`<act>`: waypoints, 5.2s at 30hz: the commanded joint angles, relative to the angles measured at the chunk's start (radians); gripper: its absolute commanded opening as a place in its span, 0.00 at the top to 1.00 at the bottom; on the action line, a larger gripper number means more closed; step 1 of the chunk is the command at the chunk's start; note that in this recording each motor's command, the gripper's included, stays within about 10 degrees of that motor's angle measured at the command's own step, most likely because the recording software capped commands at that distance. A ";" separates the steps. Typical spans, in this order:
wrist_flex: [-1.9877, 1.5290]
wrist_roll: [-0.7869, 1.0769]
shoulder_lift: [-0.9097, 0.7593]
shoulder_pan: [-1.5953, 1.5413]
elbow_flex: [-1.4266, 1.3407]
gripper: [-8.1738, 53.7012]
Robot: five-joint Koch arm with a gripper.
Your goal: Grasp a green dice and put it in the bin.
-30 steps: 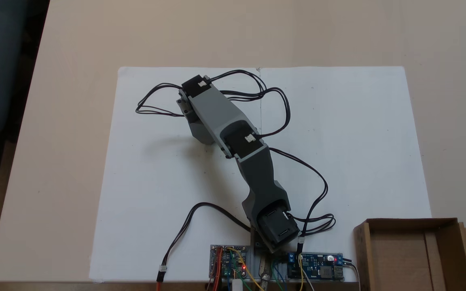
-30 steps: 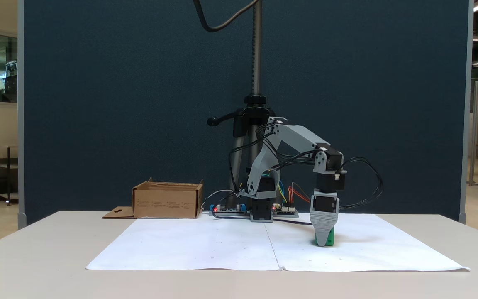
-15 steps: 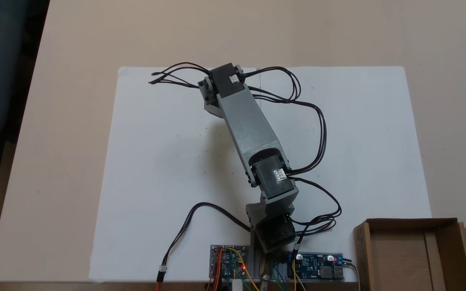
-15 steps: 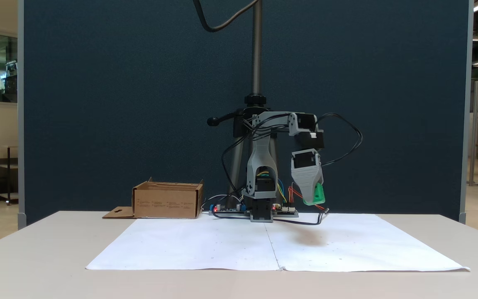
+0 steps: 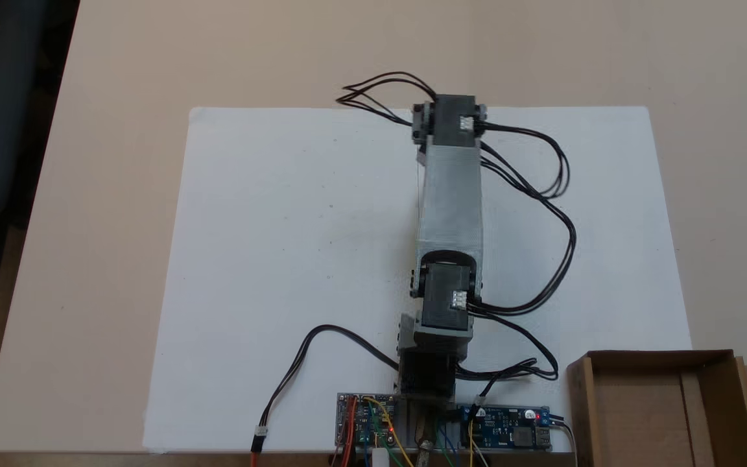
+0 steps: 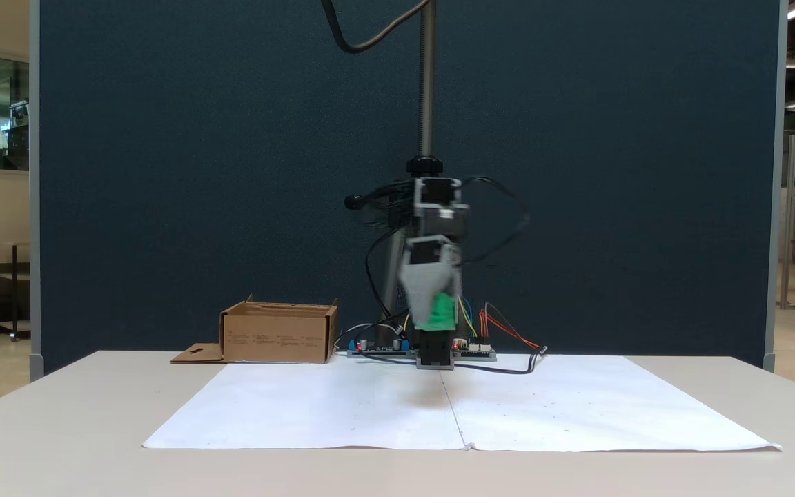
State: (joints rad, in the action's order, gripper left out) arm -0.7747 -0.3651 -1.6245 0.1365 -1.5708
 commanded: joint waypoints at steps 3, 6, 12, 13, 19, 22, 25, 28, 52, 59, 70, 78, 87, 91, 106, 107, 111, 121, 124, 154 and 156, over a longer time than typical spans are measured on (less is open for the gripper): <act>-0.080 0.190 -0.077 0.276 0.086 0.67; -0.107 0.275 -0.077 0.492 0.086 0.67; -0.118 0.408 -0.077 0.870 0.137 0.67; -0.118 0.431 -0.077 0.923 0.140 0.67; -0.123 0.558 -0.077 1.230 0.201 0.67; -0.123 0.603 -0.063 1.378 0.282 0.67; -0.123 0.650 0.015 1.503 0.357 0.67; -0.124 0.681 0.069 1.566 0.371 0.67; -0.236 0.778 0.207 1.701 0.391 0.21; -0.232 0.658 0.206 1.666 0.417 0.21; -0.233 0.316 0.058 1.275 0.523 0.21; -0.179 0.305 -0.041 0.848 0.523 0.15; -0.137 0.305 -0.097 0.252 0.511 0.15; -0.058 0.307 -0.097 0.101 0.433 0.16; 0.561 0.308 -0.394 -0.074 -0.264 0.18; 0.598 0.308 -0.420 -0.078 -0.264 0.18; 0.734 0.304 -0.508 -0.112 -0.275 0.18; 1.057 0.313 -0.620 -0.184 -0.572 0.16; 1.147 0.313 -0.637 -0.166 -0.687 0.17; 2.086 0.324 -0.749 -0.152 -1.266 0.19; 2.153 0.324 -0.749 -0.152 -1.289 0.19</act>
State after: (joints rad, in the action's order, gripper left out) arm 1.2395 0.0015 -2.2580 -0.0015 -2.8716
